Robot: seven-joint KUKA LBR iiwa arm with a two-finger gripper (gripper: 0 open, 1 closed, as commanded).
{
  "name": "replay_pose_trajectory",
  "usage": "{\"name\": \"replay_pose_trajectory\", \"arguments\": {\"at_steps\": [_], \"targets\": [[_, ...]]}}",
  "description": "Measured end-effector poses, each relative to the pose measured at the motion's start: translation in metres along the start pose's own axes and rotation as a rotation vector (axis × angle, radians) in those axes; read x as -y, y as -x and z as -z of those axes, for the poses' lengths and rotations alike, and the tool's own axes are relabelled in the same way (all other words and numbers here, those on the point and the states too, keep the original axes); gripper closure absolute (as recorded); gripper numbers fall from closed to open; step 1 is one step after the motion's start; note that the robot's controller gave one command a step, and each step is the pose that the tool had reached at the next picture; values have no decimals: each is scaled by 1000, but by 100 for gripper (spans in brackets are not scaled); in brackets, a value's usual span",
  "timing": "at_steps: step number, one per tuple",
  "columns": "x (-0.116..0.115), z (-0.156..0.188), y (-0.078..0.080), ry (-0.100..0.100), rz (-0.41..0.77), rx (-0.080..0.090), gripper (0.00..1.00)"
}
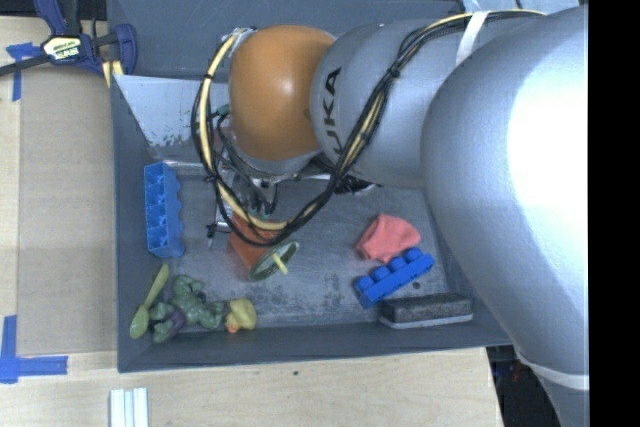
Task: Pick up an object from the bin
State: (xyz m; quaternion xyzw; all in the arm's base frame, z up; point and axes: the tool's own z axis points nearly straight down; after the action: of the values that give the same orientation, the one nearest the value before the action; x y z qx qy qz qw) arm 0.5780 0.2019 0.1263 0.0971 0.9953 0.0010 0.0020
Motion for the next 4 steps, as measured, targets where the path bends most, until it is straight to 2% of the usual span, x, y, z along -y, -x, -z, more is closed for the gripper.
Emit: {"name": "replay_pose_trajectory", "arguments": {"at_steps": [1,2,3,4], "targets": [[33,-35,-33,0,219,1,0],[63,-43,-26,2,386,8,0],[76,-43,-15,1,484,9,0],[53,10,-27,1,425,3,0]]}}
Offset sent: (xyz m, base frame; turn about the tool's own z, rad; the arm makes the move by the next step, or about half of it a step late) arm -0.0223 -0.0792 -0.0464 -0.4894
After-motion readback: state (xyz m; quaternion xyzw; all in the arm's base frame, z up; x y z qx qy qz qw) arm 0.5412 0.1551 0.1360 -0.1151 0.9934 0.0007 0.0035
